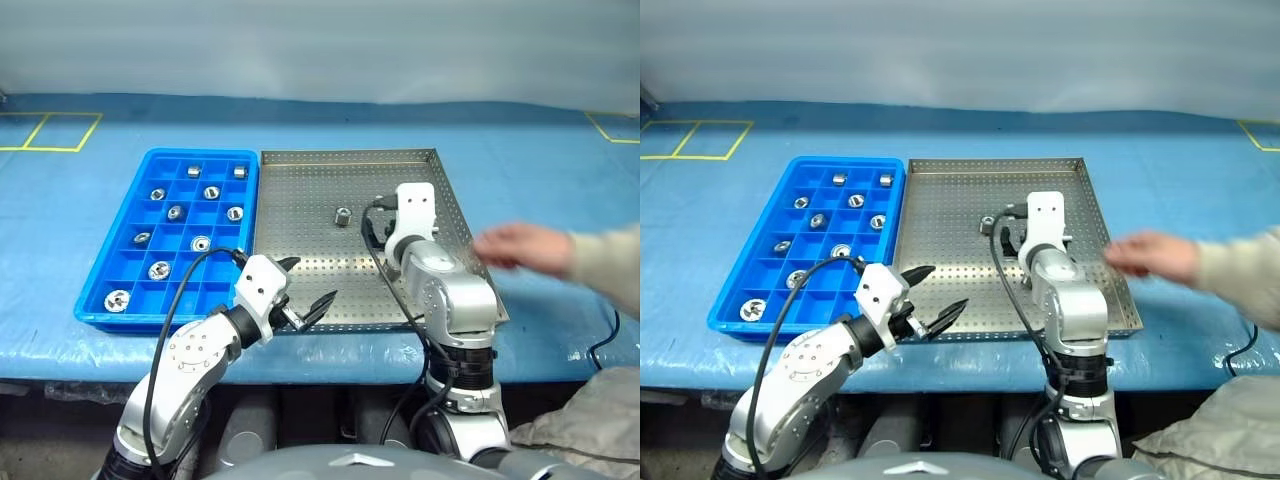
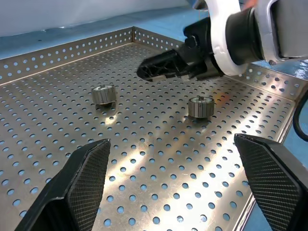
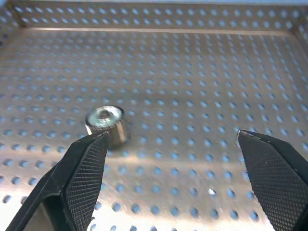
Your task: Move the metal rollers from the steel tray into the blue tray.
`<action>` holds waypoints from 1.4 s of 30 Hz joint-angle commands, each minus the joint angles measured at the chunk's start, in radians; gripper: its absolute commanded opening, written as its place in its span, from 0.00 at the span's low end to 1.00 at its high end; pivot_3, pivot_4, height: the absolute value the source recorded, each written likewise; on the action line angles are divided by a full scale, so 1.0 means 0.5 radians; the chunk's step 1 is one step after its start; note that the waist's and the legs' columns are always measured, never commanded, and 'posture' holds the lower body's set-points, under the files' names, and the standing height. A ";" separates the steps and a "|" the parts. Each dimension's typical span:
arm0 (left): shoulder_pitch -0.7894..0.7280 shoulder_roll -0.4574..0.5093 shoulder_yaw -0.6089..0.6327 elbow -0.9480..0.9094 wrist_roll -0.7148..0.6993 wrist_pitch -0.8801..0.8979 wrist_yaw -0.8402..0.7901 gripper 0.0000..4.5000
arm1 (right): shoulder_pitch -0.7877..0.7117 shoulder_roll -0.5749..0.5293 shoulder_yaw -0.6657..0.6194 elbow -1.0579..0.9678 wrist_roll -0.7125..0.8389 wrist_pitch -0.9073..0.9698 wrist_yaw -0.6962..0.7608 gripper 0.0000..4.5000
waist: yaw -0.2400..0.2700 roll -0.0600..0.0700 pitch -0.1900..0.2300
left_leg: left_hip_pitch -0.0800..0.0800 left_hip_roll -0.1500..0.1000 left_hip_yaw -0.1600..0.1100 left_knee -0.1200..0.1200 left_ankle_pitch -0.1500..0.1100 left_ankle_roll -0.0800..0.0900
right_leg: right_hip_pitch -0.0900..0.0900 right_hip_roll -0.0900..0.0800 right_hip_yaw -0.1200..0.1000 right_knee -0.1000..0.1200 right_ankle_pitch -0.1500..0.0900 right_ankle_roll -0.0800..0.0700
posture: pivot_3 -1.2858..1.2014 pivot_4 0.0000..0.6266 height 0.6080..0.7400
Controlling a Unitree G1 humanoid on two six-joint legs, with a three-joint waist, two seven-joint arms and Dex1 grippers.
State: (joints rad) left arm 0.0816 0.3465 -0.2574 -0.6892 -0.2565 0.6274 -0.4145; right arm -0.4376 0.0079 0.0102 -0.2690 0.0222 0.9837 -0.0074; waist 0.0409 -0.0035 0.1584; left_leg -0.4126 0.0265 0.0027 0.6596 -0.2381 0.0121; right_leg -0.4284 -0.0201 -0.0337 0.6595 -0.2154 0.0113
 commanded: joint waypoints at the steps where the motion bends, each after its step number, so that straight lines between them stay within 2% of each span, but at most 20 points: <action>1: -0.011 -0.005 -0.013 -0.057 -0.007 -0.030 0.007 1.00 | -0.084 0.016 0.043 0.175 -0.005 -0.289 0.025 1.00 | 0.003 0.000 0.000 | 0.000 0.000 0.000 0.000 0.000 0.000 | 0.000 0.000 0.000 0.000 0.000 0.000 | 0.60 0.24 1.00; 10: 0.001 -0.016 -0.003 -0.075 0.008 -0.030 0.055 1.00 | -0.258 0.060 0.035 0.894 0.015 -0.859 0.076 1.00 | 0.012 -0.002 0.001 | 0.000 0.000 0.002 0.000 0.000 0.000 | 0.000 -0.003 0.003 -0.001 0.001 0.003 | 0.61 0.24 1.00; 18: 0.013 -0.009 0.005 -0.083 0.003 -0.034 0.065 1.00 | -0.354 0.057 0.026 1.336 0.010 -1.106 0.133 1.00 | 0.015 -0.002 0.001 | 0.000 0.001 0.002 -0.001 0.000 0.000 | 0.000 -0.003 0.003 0.000 0.001 0.002 | 0.62 0.24 1.00; 25: 0.017 0.000 0.004 -0.085 0.005 -0.042 0.066 1.00 | -0.362 0.037 0.016 1.427 0.016 -1.186 0.147 0.49 | 0.018 -0.002 0.001 | 0.000 0.002 0.003 -0.001 0.000 0.000 | 0.000 -0.003 0.004 0.000 0.002 0.003 | 0.62 0.24 1.00; 27: 0.019 -0.001 0.004 -0.087 0.006 -0.045 0.070 1.00 | -0.352 0.031 0.028 1.376 0.012 -1.173 0.154 0.41 | 0.018 -0.002 0.001 | 0.000 0.002 0.003 -0.001 0.000 0.000 | 0.000 -0.003 0.005 0.000 0.002 0.003 | 0.62 0.24 1.00; 36: 0.082 -0.121 0.115 -0.098 0.093 -0.135 0.287 1.00 | -0.451 0.072 0.179 0.937 0.044 -0.980 0.316 0.41 | 0.025 -0.002 0.002 | 0.000 0.004 0.003 -0.002 0.000 0.000 | -0.001 -0.003 0.005 0.000 0.002 0.003 | 0.64 0.24 1.00; 42: 0.242 -0.157 0.263 -0.178 0.130 -0.266 0.379 1.00 | -0.551 0.220 0.348 0.768 0.099 -0.800 0.448 0.41 | 0.069 -0.002 0.002 | 0.001 0.004 0.001 -0.007 0.000 0.000 | -0.002 -0.001 0.003 0.000 0.000 -0.001 | 0.66 0.24 1.00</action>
State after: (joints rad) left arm 0.1919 0.2744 -0.1534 -0.7167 -0.1969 0.5313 -0.2357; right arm -0.6868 0.0993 0.1531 0.1716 0.0587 0.5701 0.1936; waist 0.0752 -0.0045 0.1594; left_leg -0.4122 0.0284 0.0029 0.6556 -0.2381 0.0122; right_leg -0.4295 -0.0204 -0.0324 0.6595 -0.2158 0.0105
